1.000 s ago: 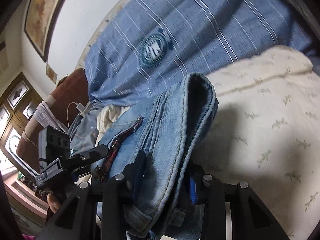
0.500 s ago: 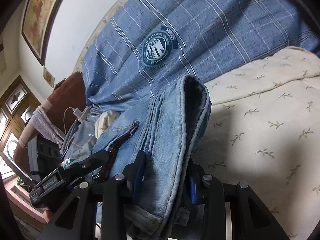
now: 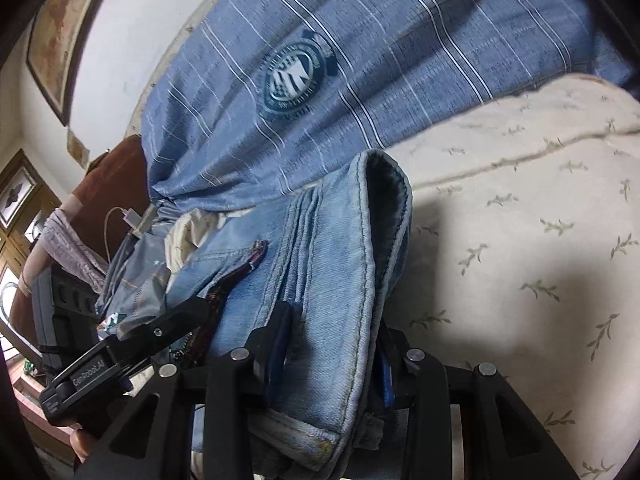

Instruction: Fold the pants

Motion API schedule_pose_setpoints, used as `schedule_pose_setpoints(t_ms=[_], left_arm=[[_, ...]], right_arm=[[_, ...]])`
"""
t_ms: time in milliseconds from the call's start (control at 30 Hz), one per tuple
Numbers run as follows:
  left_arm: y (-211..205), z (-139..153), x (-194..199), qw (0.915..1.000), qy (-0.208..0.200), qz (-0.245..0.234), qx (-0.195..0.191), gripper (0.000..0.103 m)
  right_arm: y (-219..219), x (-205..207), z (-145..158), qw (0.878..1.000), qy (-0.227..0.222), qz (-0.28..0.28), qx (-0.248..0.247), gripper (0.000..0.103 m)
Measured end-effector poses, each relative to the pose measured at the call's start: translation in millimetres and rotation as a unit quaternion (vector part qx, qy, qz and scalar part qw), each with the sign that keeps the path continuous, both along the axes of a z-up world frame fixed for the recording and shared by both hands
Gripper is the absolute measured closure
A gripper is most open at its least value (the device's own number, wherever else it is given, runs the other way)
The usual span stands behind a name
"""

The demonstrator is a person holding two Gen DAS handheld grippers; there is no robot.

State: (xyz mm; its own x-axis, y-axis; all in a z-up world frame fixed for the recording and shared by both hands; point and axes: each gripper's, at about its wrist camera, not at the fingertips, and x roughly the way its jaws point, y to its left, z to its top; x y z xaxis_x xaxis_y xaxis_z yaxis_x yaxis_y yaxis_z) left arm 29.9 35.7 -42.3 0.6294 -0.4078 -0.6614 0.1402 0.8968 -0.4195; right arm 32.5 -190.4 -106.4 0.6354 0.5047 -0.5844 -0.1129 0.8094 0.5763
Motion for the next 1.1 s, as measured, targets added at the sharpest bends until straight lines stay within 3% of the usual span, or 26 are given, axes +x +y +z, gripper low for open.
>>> schedule_pose_setpoints(t_ms=[67, 133, 300, 433, 533, 667, 767, 1100], left_arm=[[-2.5, -0.7, -1.3, 0.9997, -0.002, 0.005, 0.023, 0.03], [-6.7, -1.1, -3.3, 0.9987, -0.002, 0.011, 0.05, 0.027], [-7.6, 2.3, -9.9, 0.9966, -0.004, 0.027, 0.078, 0.025], [-5.9, 8.7, -19.9, 0.9944, -0.011, 0.041, 0.097, 0.024], [-6.8, 18.0, -30.7, 0.99, -0.039, 0.058, 0.122, 0.018], [-16.0, 32.9, -48.2, 0.9736, -0.099, 0.078, 0.191, 0.015], [-21.8, 38.8, -54.2, 0.9659, -0.121, 0.078, 0.215, 0.014], [-30.2, 41.5, -56.7, 0.9538, -0.133, 0.089, 0.254, 0.013]], right_arm=[[-1.8, 1.6, -3.4, 1.0, 0.013, -0.003, -0.004, 0.06], [-3.3, 1.9, -6.9, 1.0, 0.028, -0.009, -0.006, 0.046], [-10.0, -2.0, -5.3, 0.999, 0.039, -0.013, -0.004, 0.041], [-18.9, -16.1, 7.6, 1.0, 0.018, -0.018, -0.01, 0.038], [-25.5, -27.0, 16.6, 0.999, 0.003, -0.028, -0.019, 0.037], [-28.4, -38.9, 29.1, 0.998, -0.027, -0.033, -0.046, 0.037], [-29.8, -45.4, 36.2, 0.997, -0.046, -0.038, -0.058, 0.037], [-21.0, -62.1, 54.4, 0.99, -0.102, -0.041, -0.089, 0.037]])
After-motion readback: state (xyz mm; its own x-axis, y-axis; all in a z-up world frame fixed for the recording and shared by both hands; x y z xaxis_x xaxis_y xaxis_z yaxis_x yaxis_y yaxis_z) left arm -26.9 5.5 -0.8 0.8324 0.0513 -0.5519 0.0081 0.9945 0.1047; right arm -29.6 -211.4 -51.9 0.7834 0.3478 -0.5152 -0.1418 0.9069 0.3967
